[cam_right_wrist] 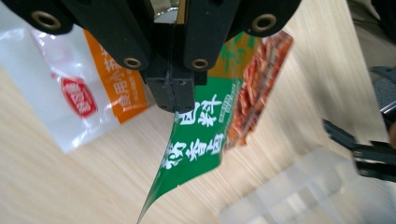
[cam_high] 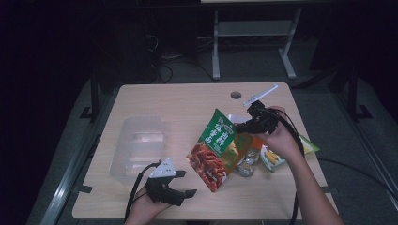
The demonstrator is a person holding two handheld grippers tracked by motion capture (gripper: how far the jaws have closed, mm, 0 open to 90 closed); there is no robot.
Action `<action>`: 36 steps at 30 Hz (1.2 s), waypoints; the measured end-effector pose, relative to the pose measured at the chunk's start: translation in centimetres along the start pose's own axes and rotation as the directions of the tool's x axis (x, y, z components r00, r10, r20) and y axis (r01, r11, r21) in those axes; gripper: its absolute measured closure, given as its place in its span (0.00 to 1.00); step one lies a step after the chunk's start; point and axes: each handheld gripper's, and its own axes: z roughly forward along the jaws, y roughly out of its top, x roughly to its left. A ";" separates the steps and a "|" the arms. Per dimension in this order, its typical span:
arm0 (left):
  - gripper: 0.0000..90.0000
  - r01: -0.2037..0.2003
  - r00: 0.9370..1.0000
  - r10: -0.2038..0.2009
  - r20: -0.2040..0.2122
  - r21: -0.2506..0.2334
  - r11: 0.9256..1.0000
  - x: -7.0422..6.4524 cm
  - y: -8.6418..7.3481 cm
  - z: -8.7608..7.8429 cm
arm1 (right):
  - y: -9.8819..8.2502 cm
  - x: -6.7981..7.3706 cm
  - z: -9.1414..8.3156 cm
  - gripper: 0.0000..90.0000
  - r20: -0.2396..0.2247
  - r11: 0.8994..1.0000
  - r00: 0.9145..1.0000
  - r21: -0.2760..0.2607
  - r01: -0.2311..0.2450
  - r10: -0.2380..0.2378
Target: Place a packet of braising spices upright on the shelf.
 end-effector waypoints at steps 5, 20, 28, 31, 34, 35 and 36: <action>0.25 -0.010 0.999 0.010 -0.036 0.002 1.000 0.6 1.1 0.5 | 1.1 1.4 -1.2 1.00 -0.008 0.999 0.999 -0.011 0.045 -0.045; 0.27 0.086 0.992 -0.088 -0.086 -0.027 0.996 4.2 5.3 4.1 | 2.7 4.7 -3.1 1.00 -0.026 0.976 0.976 -0.013 0.217 -0.218; 0.47 0.137 0.990 -0.137 -0.016 0.000 0.991 6.0 6.0 6.1 | 2.4 3.8 -2.8 1.00 -0.066 0.978 0.976 -0.019 0.206 -0.207; 0.43 0.163 0.987 -0.163 0.005 0.015 0.987 6.6 6.5 6.3 | 2.4 3.7 -2.7 1.00 -0.072 0.976 0.973 -0.010 0.217 -0.217; 0.47 0.143 0.990 -0.143 0.007 0.010 0.990 6.3 7.1 6.2 | 2.5 3.5 -2.6 1.00 -0.070 0.977 0.975 -0.012 0.212 -0.212; 0.53 0.129 0.992 -0.129 -0.005 0.022 0.991 6.2 7.3 6.3 | 2.5 3.4 -2.5 1.00 -0.069 0.978 0.976 -0.011 0.208 -0.208; 0.57 0.116 0.993 -0.116 -0.007 0.032 0.993 6.2 7.4 6.2 | 2.5 3.4 -2.4 1.00 -0.064 0.978 0.975 -0.010 0.211 -0.211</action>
